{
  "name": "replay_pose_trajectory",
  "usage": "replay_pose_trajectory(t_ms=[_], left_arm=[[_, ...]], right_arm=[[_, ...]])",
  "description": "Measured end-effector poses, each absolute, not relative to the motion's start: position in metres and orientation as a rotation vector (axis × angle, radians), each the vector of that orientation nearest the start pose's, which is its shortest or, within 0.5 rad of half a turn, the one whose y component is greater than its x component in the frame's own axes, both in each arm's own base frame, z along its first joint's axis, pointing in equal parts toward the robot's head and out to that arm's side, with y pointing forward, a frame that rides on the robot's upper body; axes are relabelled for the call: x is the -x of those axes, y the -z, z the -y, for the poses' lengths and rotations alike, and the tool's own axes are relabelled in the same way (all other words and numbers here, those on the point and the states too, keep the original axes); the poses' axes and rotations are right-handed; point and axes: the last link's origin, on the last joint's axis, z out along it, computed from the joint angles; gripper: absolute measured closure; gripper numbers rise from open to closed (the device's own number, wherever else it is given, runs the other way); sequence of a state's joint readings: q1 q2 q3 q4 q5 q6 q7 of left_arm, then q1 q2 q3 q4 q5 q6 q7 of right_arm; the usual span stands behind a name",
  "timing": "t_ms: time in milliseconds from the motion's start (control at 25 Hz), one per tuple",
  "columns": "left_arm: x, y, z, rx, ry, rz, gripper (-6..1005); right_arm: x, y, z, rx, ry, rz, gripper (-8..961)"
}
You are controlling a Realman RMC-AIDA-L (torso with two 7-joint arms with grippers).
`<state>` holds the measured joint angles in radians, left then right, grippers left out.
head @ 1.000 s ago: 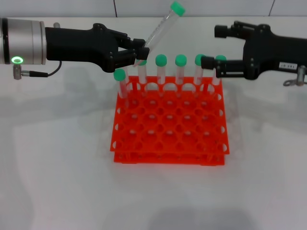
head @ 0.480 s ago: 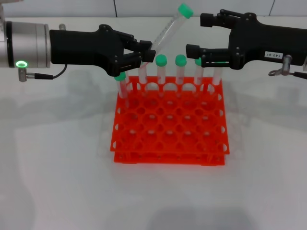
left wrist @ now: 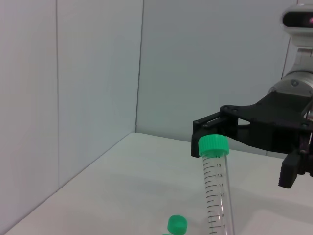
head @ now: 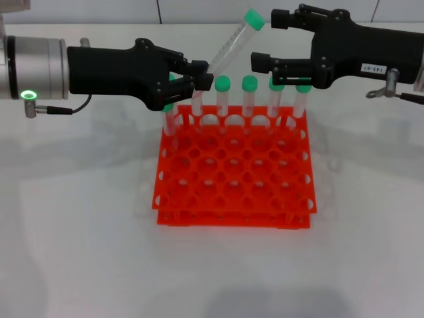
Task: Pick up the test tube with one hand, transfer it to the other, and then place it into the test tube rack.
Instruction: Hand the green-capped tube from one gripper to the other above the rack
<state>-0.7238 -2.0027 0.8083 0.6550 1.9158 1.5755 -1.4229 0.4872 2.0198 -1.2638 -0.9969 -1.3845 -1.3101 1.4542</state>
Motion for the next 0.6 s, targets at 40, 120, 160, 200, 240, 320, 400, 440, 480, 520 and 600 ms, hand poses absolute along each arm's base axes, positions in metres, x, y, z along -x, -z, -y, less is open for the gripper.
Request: replay_pose_trajectory(t_ms=[40,120,160,200,240,320,400,440,480,520,600], left_arm=[[0.191,-0.018,-0.38,2.863,0.703,0.328,832],[0.191,-0.018,-0.38,2.863,0.703,0.327,833],[0.191,-0.018,-0.38,2.864,0.703,0.326,833],[0.191,-0.018,-0.38,2.864,0.703,0.325,833],[0.191,-0.018,-0.38,2.864,0.703,0.323,833],[0.191,-0.018,-0.38,2.864,0.703,0.322,833],[0.191,-0.018,-0.38,2.864,0.702,0.32,834],[0.191,-0.018,-0.38,2.864,0.702,0.319,834],[0.191,-0.018,-0.38,2.864,0.702,0.318,834],[0.191,-0.018,-0.38,2.864,0.702,0.318,834],[0.191,-0.018,-0.38,2.864,0.701,0.317,835]], right_arm=[[-0.15,-0.023,-0.366,2.643,-0.946,-0.183,142],[-0.147,-0.021,-0.366,2.648,-0.948,-0.179,147],[-0.146,-0.02,-0.366,2.649,-0.949,-0.176,150],[-0.145,-0.019,-0.367,2.649,-0.951,-0.175,153],[-0.143,-0.019,-0.367,2.65,-0.953,-0.174,155],[-0.14,-0.016,-0.368,2.653,-0.96,-0.171,160],[-0.137,-0.015,-0.369,2.655,-0.964,-0.165,166],[-0.136,-0.014,-0.37,2.655,-0.963,-0.164,168],[-0.135,-0.014,-0.371,2.656,-0.964,-0.164,171],[-0.135,-0.014,-0.372,2.656,-0.965,-0.165,173],[-0.134,-0.014,-0.372,2.656,-0.966,-0.166,178]])
